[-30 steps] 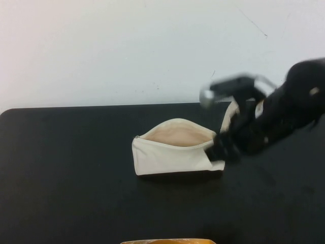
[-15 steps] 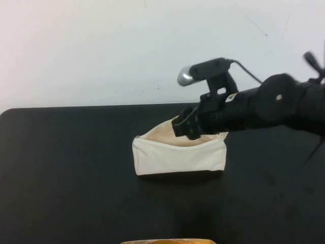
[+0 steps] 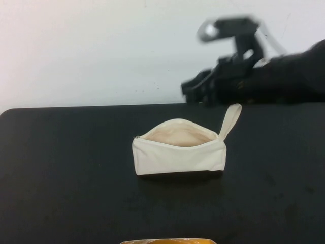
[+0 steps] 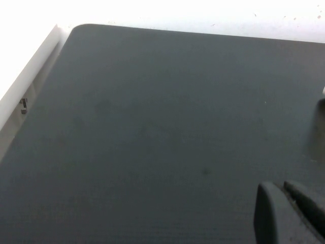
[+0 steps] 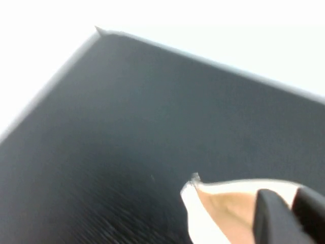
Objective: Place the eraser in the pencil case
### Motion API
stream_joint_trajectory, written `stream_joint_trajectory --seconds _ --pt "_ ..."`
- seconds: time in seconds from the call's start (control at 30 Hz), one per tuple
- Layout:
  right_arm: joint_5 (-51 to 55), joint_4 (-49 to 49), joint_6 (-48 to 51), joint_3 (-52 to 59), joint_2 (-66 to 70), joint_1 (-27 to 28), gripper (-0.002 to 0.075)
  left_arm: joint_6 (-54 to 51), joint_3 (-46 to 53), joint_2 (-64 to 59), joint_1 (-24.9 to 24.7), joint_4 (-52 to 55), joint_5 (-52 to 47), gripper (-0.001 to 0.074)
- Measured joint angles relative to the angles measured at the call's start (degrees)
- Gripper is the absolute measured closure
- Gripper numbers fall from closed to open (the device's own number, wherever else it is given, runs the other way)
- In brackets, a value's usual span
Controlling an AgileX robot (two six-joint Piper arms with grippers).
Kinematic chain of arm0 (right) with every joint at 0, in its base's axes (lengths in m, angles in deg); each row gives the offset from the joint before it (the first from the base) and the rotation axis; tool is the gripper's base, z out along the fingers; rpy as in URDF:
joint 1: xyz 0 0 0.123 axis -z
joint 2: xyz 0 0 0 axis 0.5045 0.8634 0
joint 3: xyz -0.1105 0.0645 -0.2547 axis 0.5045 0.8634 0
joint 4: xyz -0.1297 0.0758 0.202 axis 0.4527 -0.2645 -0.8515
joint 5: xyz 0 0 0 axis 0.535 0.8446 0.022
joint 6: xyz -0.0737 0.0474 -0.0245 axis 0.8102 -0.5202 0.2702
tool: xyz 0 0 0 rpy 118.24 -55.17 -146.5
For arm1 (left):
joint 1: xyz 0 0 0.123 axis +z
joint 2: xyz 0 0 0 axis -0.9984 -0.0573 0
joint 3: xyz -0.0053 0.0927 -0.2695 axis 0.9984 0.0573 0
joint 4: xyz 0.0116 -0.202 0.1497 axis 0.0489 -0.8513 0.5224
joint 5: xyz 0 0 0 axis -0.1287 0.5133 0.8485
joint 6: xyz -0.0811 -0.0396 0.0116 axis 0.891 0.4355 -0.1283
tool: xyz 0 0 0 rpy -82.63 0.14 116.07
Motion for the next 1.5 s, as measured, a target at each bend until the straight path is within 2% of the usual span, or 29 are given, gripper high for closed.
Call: stream_joint_trajectory --seconds 0.17,0.3,0.53,0.83,0.97,1.23,1.33,1.4,1.5 --pt "-4.45 0.0 8.81 7.46 -13.3 -3.26 0.0718 0.0 0.0 0.0 0.0 0.0 0.0 0.0736" --pt "-6.05 0.0 13.38 15.89 -24.85 -5.53 0.0725 0.0 0.0 0.0 0.0 0.0 0.0 0.0736" --pt "-7.32 0.0 20.86 30.06 -43.7 -5.63 0.0727 0.0 0.0 0.0 0.0 0.0 0.0 0.0736" --pt "-16.32 -0.12 23.41 50.55 -61.83 -5.3 0.0727 0.0 0.0 0.0 0.0 0.0 0.0 0.0736" --pt "-17.17 -0.36 23.97 56.3 -66.52 -5.32 0.0727 0.0 0.0 0.0 0.0 0.0 0.0 0.0736" --pt "-26.57 -0.96 23.8 65.12 -72.35 -5.32 0.0727 0.0 0.0 0.0 0.0 0.0 0.0 0.0736" --pt "-28.32 -0.62 22.06 67.7 -73.56 -3.32 0.0727 0.0 0.0 0.0 0.0 0.0 0.0 0.0736" --pt "-29.07 0.63 21.12 69.26 -74.3 0.18 0.0727 0.0 0.0 0.0 0.0 0.0 0.0 0.0736" --pt "-28.61 5.73 15.18 71.06 -75.85 8.31 0.0727 0.0 0.0 0.0 0.0 0.0 0.0 0.0736"
